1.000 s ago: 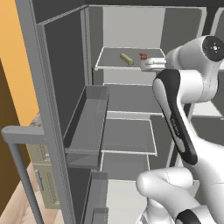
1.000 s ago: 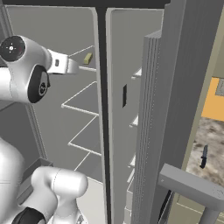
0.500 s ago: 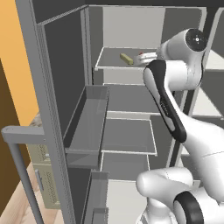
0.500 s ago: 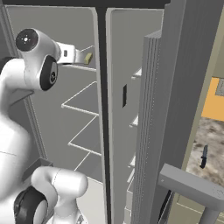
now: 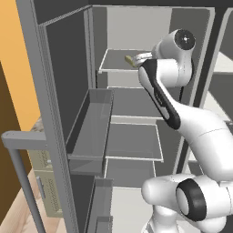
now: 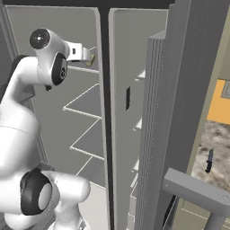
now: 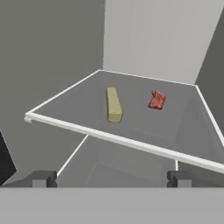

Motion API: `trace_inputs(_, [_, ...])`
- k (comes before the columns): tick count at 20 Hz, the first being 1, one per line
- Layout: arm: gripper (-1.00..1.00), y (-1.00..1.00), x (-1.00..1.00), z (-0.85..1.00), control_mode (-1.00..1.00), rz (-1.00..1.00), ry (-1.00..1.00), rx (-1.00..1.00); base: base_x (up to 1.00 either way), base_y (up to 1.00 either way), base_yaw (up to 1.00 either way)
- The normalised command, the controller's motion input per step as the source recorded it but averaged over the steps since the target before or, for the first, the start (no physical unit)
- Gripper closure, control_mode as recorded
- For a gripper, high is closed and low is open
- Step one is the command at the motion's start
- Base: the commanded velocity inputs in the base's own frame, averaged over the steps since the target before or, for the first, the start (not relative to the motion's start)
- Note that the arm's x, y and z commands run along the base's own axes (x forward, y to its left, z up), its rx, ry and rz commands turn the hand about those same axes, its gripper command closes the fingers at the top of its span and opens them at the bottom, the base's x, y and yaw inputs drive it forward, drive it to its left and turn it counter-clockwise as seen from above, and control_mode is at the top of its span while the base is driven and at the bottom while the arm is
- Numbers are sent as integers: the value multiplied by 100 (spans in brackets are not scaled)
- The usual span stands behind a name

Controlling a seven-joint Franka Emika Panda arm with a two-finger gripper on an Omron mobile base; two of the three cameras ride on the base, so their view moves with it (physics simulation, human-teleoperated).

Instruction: Retrieve the butter from the fridge and place it on a plate on the dining table. Then retrieve the butter knife by the fridge and place it near the plate.

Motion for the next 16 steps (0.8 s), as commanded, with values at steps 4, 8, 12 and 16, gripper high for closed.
trace_inputs(4, [-100,1,55,0,-100,0,13,0,0,0,0])
trace_inputs(8, [-100,4,61,0,-100,0,16,-1,0,0,0])
trace_inputs(12, [-100,0,63,0,-100,0,14,-2,0,0,0])
trace_inputs(16, [-100,0,61,0,-100,0,11,-1,0,0,0])
